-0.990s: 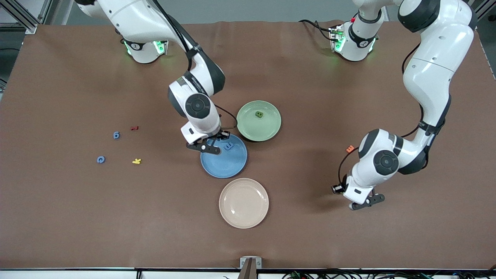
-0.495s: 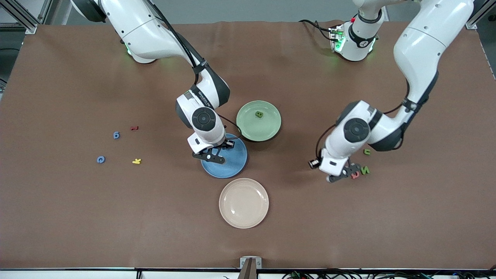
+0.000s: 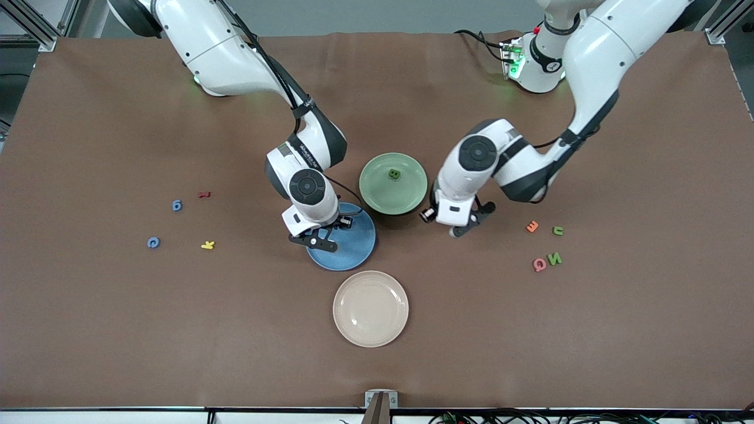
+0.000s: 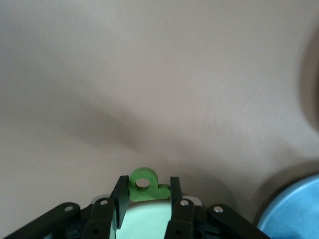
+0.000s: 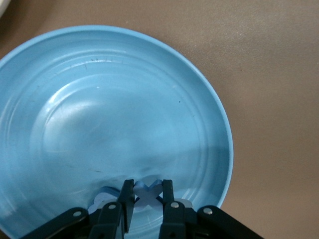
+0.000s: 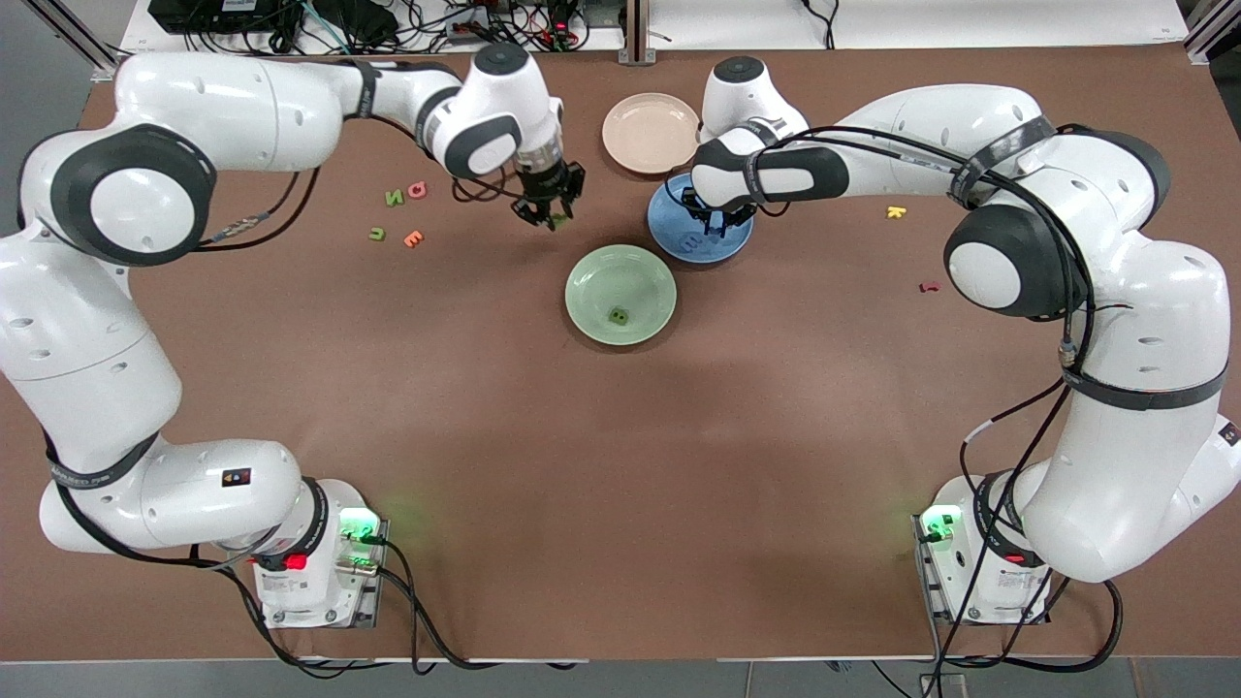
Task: Sort letters by color into matching plates
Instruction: 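Drop the x on the blue plate while the left gripper drops p on green plate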
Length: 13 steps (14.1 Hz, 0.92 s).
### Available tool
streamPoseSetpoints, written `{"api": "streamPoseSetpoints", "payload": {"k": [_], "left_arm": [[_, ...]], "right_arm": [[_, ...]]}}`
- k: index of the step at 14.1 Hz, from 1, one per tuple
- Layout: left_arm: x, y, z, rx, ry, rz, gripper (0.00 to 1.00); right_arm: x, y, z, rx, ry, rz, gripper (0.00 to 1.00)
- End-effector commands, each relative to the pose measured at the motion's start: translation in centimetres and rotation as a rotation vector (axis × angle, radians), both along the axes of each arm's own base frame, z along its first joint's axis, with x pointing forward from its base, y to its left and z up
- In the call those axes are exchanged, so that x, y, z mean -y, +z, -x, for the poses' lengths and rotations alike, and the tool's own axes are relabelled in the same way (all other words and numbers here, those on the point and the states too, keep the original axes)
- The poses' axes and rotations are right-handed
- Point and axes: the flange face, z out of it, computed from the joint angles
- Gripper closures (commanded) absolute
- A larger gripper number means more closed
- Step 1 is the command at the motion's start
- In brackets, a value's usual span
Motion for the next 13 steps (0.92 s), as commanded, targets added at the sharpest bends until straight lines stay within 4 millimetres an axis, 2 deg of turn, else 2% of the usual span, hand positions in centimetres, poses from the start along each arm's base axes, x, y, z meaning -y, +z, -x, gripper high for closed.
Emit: {"api": "streamPoseSetpoints", "payload": {"k": [1, 2, 3, 4, 5, 6, 7, 10, 11, 13], "left_arm": [[1.9, -0.5, 2.6, -0.023, 0.058, -0.003, 0.98], [2.8, -0.4, 3.8, -0.033, 0.072, 0.001, 0.98], [2.9, -0.9, 4.5, -0.044, 0.09, -0.006, 0.98], [3.5, -1.0, 5.5, -0.047, 0.086, 0.008, 0.98], [3.9, -1.6, 6.6, -0.042, 0.085, 0.023, 0.97], [4.6, -2.0, 7.6, -0.041, 0.086, 0.04, 0.97], [5.0, -2.4, 8.5, -0.037, 0.072, 0.044, 0.96], [5.2, -3.2, 9.1, -0.02, 0.065, 0.027, 0.94], [5.1, -3.4, 9.0, -0.017, 0.063, 0.024, 0.94], [5.1, -3.4, 8.9, -0.011, 0.06, 0.024, 0.89]], "right_arm": [[0.1, -0.3, -0.1, 0.007, -0.005, -0.001, 0.83], [0.2, -0.4, -0.1, 0.007, -0.006, 0.001, 0.72], [0.2, -0.3, -0.1, 0.003, -0.007, 0.004, 0.57], [0.2, 0.1, -0.1, 0.003, -0.012, 0.005, 0.23], [0.1, 0.2, 0.0, 0.003, -0.011, 0.005, 0.0], [0.1, 0.6, 0.2, -0.007, -0.009, 0.013, 0.0], [0.1, 2.2, 0.4, -0.023, -0.006, 0.026, 0.0], [1.2, 9.8, 1.0, -0.057, 0.002, 0.06, 0.0], [3.1, 12.4, 0.5, -0.07, -0.014, 0.071, 0.0], [6.4, 16.4, 0.4, -0.111, 0.014, 0.088, 0.0]]}}
